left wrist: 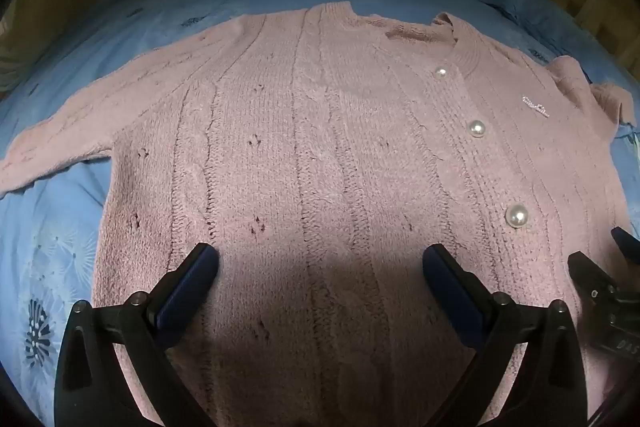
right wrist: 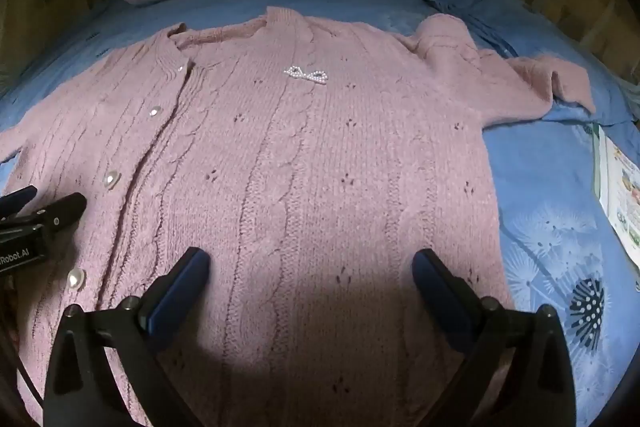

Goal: Fold small clothes

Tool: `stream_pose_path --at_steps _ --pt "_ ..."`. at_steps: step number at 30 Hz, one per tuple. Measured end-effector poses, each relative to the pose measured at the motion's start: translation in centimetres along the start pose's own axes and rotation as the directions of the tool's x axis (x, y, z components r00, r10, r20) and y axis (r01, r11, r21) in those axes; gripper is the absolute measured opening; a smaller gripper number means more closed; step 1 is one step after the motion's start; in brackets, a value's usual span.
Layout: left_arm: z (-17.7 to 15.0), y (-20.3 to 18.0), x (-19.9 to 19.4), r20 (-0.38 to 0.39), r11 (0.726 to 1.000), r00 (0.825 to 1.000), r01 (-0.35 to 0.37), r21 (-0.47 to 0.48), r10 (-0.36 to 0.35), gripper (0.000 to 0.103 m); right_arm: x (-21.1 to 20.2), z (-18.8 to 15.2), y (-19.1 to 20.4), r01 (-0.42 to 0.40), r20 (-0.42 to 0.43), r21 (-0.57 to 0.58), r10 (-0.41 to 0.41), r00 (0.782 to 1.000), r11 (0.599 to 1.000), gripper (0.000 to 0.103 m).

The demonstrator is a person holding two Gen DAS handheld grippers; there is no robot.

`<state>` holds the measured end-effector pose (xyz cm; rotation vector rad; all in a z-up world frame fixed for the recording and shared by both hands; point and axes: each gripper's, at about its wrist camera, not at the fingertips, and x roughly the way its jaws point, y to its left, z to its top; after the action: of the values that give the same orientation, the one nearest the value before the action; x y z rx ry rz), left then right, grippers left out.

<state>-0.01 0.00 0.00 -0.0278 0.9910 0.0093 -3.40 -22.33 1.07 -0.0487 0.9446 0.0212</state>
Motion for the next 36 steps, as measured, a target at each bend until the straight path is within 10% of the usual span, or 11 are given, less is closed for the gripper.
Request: stream_pose_path --at_steps 36 --pt "0.01 0.01 0.0 -0.001 1.0 1.0 0.002 -0.001 -0.002 0.1 0.1 0.08 0.15 -0.004 0.0 0.004 0.004 1.0 1.0 0.103"
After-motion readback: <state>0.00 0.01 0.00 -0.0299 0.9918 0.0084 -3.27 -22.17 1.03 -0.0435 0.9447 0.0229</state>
